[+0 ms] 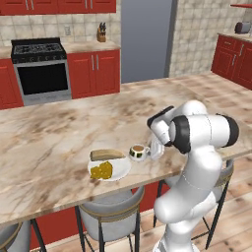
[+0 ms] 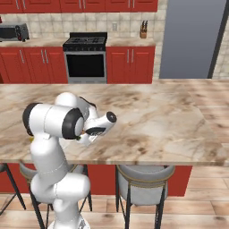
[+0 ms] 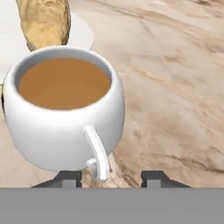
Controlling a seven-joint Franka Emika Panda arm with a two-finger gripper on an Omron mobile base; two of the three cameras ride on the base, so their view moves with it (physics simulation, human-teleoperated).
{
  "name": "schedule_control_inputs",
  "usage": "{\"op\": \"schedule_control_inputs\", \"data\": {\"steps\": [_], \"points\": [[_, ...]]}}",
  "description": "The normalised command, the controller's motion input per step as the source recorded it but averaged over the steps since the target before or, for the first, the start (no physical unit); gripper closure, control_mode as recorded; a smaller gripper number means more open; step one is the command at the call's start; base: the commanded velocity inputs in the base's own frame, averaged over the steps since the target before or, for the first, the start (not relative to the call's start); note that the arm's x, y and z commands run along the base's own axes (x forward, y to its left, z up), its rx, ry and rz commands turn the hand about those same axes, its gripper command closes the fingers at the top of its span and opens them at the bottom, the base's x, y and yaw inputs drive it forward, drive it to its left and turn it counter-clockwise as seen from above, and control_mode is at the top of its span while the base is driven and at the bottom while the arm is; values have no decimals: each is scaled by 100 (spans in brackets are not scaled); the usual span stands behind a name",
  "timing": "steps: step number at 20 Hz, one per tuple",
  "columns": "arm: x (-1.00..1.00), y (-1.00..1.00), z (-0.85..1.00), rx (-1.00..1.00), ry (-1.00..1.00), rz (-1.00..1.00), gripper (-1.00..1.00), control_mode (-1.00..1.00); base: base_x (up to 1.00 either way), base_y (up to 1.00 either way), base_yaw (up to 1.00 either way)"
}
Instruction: Pick up the brewed coffee from the coffee machine and place it next to the breakfast plate on the dining counter.
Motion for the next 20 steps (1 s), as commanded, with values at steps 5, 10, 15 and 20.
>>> {"op": "schedule_control_inputs", "data": {"steps": [5,10,15,20], "points": [[-20,3,43,-7,-14,3,-100,-100,0,0,0],[-57,9,57,-12,-20,4,-100,-100,0,0,0],[-81,-1,75,-13,-26,2,-100,-100,0,0,0],[-78,-37,77,-3,-17,0,-100,-100,0,0,0]]}}
